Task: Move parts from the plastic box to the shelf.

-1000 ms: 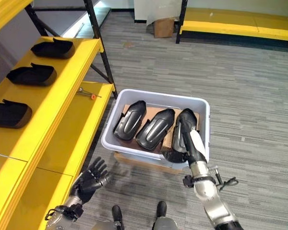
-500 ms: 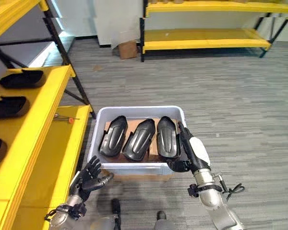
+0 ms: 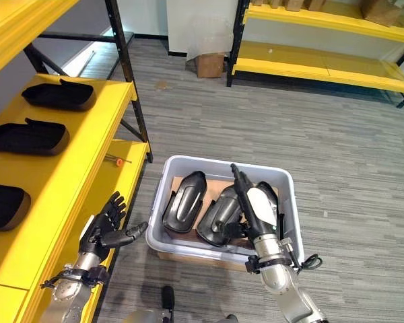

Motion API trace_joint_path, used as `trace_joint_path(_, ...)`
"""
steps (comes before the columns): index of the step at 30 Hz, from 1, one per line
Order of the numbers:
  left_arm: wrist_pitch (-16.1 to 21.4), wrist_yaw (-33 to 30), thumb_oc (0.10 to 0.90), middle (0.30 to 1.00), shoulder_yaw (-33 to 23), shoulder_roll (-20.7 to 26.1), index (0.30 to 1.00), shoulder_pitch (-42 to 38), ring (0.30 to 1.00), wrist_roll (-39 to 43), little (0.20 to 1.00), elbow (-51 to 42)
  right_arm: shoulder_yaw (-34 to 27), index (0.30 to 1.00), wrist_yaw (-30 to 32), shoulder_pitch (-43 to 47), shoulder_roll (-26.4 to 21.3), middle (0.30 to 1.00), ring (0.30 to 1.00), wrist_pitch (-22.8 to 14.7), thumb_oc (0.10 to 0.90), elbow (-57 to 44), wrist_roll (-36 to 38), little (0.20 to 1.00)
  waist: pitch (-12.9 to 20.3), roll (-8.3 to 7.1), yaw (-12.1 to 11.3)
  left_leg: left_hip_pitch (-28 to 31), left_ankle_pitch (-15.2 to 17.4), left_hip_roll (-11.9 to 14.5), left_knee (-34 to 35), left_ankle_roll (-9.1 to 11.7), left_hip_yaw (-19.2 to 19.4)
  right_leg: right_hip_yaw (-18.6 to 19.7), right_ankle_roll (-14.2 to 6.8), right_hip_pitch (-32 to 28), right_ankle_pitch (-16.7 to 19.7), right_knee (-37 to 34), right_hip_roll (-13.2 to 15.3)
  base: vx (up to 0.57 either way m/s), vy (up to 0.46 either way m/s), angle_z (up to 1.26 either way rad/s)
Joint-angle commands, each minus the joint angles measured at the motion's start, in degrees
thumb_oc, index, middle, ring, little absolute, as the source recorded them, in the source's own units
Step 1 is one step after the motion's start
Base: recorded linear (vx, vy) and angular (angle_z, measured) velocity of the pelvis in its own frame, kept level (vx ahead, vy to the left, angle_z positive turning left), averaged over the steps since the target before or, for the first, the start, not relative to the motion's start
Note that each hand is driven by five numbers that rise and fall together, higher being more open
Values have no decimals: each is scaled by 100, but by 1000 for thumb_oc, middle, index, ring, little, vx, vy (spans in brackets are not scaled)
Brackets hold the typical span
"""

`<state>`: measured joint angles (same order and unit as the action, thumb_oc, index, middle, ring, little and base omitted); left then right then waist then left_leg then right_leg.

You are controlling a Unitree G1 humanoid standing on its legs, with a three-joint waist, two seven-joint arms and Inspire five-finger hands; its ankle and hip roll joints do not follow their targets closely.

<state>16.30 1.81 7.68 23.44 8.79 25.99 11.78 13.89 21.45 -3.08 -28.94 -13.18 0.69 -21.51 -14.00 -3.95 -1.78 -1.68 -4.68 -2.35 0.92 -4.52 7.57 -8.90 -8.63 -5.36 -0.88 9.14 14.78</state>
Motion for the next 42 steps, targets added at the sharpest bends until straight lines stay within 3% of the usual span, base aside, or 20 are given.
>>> trace_joint_path(1, 287, -216, 900, 1000, -249, 125, 1000, -300, 1000, -150, 1000, -883, -272, 1000, 600, 615, -307, 1000, 1000, -252, 900, -62, -251, 1000, 196, 127, 101, -51, 890, 260, -453, 139, 35, 75, 170, 389, -388, 273, -716, -13, -88, -13)
trace_joint_path(3, 126, -265, 900, 1000, -348, 231, 1000, -423, 1000, -61, 1000, -1189, -261, 1000, 590, 755, -404, 1000, 1000, -52, 900, 6, -172, 1000, 90, 106, 127, 57, 891, 260, -344, 157, -27, 191, 87, 803, -27, -43, -792, -25, -133, 9)
trace_joint_path(5, -60, -272, 900, 1000, -438, 300, 1000, -471, 1000, -23, 1000, -1469, -256, 1000, 538, 860, -465, 1000, 1000, 197, 900, 95, -21, 1000, 53, 54, 91, 108, 864, 304, -235, 165, -39, 209, 42, 840, 95, -246, -868, -29, -237, 30)
trace_joint_path(9, -309, -406, 900, 1000, -369, 312, 1000, -497, 1000, -123, 1000, -1721, -229, 1000, 819, 852, -514, 1000, 1000, 347, 900, 294, 32, 1000, 97, -8, 53, 122, 777, 284, -63, 213, -115, 180, 90, 694, 165, -583, -939, -3, -133, 27)
trace_joint_path(12, -265, -575, 900, 1000, -278, 319, 1000, -489, 1000, -253, 1000, -1855, -192, 1000, 845, 854, -522, 1000, 1000, 548, 900, 375, 29, 1000, 114, 3, 41, 181, 718, 283, 103, 282, -154, 144, 140, 553, 138, -773, -981, 19, -58, -2)
trace_joint_path(15, 35, -975, 900, 1000, -271, 294, 1000, -493, 1000, -734, 1000, -1915, -45, 1000, 430, 805, -550, 1000, 1000, 1011, 900, 447, -45, 1000, 115, 16, 46, 233, 644, 320, 221, 374, -163, 117, 219, 398, 67, -902, -1028, 27, -46, -11)
trace_joint_path(16, 160, -1228, 900, 1000, -289, 318, 1000, -506, 1000, -871, 1000, -1916, -6, 1000, 331, 772, -581, 1000, 1000, 939, 900, 534, -67, 1000, 108, 8, 37, 221, 629, 338, 225, 396, -169, 91, 246, 369, 50, -922, -1039, 5, -70, -7)
trace_joint_path(19, 84, -1284, 900, 1000, -287, 336, 1000, -577, 1000, -673, 1000, -1858, 123, 1000, 374, 800, -620, 1000, 1000, 786, 900, 705, -62, 1000, 96, -5, 3, 175, 611, 358, 211, 416, -187, 39, 272, 351, 23, -933, -1045, -13, -59, -1)
trace_joint_path(26, 5, -1204, 900, 1000, -205, 354, 1000, -753, 1000, -780, 1000, -1824, 376, 1000, 144, 1056, -550, 1000, 1000, 1158, 900, 1336, 298, 1000, -57, -1, -106, -30, 552, 428, 53, 486, -287, -46, 363, 404, -68, -810, -1098, -27, -48, 6)
trace_joint_path(34, -11, -1292, 900, 1000, 29, 429, 1000, -1286, 1000, -733, 1000, -1712, 790, 1000, 23, 1766, -527, 1000, 1000, 1330, 900, 2186, 384, 1000, -593, 163, -231, -507, 424, 379, -56, 521, -421, -19, 464, 733, -163, -599, -1127, -125, -8, 10)
trace_joint_path(35, -186, -1217, 900, 1000, 89, 410, 1000, -1412, 1000, -636, 1000, -1667, 917, 1000, -66, 1981, -479, 1000, 1000, 1351, 900, 2510, 638, 1000, -714, 214, -268, -610, 389, 350, -56, 527, -446, -34, 489, 800, -190, -562, -1129, -132, -4, 12)
trace_joint_path(37, -164, -1238, 900, 1000, 130, 423, 1000, -1484, 1000, -675, 1000, -1661, 954, 1000, -243, 2141, -453, 1000, 1000, 1417, 900, 2701, 808, 1000, -786, 250, -290, -675, 365, 339, -50, 535, -459, -53, 497, 873, -202, -533, -1127, -123, 9, 3)
trace_joint_path(39, -283, -1280, 900, 1000, 146, 447, 1000, -1554, 1000, -636, 1000, -1660, 1076, 1000, -194, 2393, -490, 1000, 1000, 1456, 900, 3321, 700, 1000, -941, 354, -329, -729, 305, 330, -15, 569, -471, -95, 531, 925, -244, -488, -1128, -83, 26, 8)
trace_joint_path(42, -224, -1354, 900, 1000, 201, 460, 1000, -1649, 1000, -675, 1000, -1593, 1148, 1000, 11, 2610, -516, 1000, 1000, 1479, 900, 3625, 630, 1000, -1007, 392, -352, -787, 285, 322, -16, 572, -468, -121, 545, 985, -251, -466, -1126, -52, -4, 3)
